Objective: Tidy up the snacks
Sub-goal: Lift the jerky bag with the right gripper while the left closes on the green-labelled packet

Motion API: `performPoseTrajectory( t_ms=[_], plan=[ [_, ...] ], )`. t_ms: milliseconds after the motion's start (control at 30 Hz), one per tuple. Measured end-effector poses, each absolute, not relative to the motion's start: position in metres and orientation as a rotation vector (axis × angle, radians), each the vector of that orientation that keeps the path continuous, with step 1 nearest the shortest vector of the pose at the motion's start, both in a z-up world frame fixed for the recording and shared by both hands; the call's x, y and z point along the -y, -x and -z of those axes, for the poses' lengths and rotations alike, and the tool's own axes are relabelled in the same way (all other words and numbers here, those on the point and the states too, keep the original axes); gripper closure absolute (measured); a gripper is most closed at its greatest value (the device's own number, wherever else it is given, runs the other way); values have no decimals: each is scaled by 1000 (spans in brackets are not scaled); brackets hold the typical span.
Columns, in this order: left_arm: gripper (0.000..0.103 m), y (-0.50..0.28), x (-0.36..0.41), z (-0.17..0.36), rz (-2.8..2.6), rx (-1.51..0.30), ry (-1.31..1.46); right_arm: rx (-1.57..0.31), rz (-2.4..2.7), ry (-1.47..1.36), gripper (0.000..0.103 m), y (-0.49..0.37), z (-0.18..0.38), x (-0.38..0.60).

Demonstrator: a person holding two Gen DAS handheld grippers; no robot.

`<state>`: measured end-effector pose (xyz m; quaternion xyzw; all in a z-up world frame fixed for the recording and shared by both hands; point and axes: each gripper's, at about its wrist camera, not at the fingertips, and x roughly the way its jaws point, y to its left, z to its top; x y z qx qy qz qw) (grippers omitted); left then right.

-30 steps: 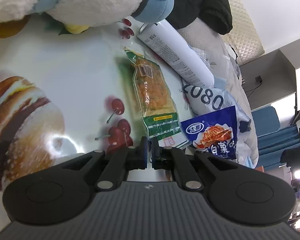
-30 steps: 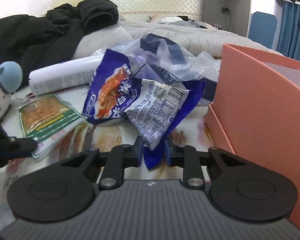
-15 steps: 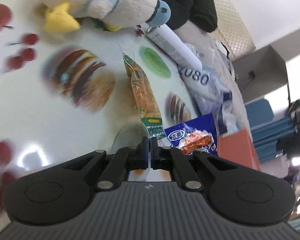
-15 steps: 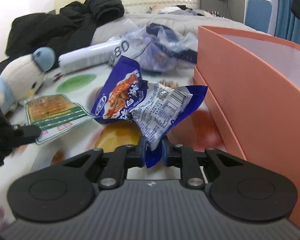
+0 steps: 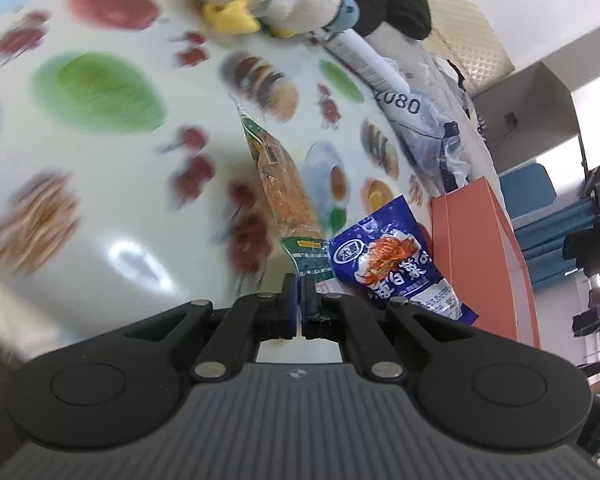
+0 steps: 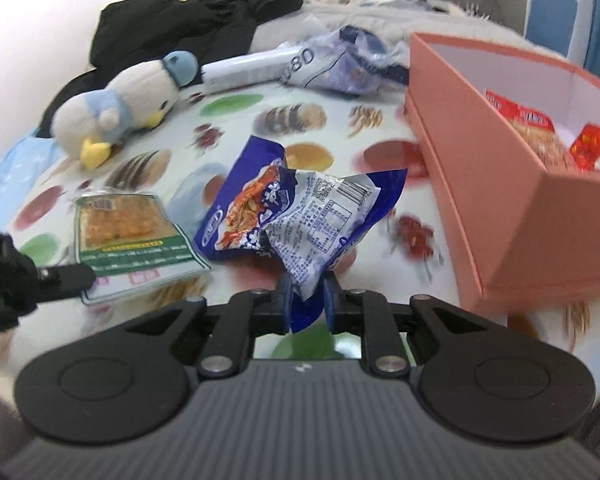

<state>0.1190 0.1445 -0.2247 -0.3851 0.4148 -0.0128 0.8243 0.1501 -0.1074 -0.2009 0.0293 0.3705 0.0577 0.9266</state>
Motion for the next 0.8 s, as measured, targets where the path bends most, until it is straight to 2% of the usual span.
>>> performPoseTrajectory(
  t_ms=[267,467,500,533,567,600,667,700,767,800],
  plan=[
    [101,-69,-148,216,36,-911,811,-809,-166,-52,83,-114,198,113],
    [100,-61,-146,209,12,-963,735,-882,-222,-75,82,-97,201,118],
    [98,-61,-147,210,0,-980,724,-887,-233,-84,78,-96,202,119],
    [95,-61,-148,210,-14,-999,711,-892,-239,-86,74,-95,202,120],
    [81,-63,-150,212,-29,-1020,702,-897,-244,-84,68,-95,203,120],
    [56,-64,-151,213,-42,-1035,696,-900,-254,-80,64,-95,203,119],
    [29,-64,-152,212,-57,-1038,669,-909,-288,-63,48,-95,204,118],
    [25,-65,-151,210,-56,-1028,645,-896,-293,-48,38,-94,203,118],
    [20,-68,-148,206,-55,-1020,602,-856,-273,5,28,-90,199,118],
    [15,-70,-148,204,-53,-1016,595,-831,-265,32,28,-87,196,118]
  ],
)
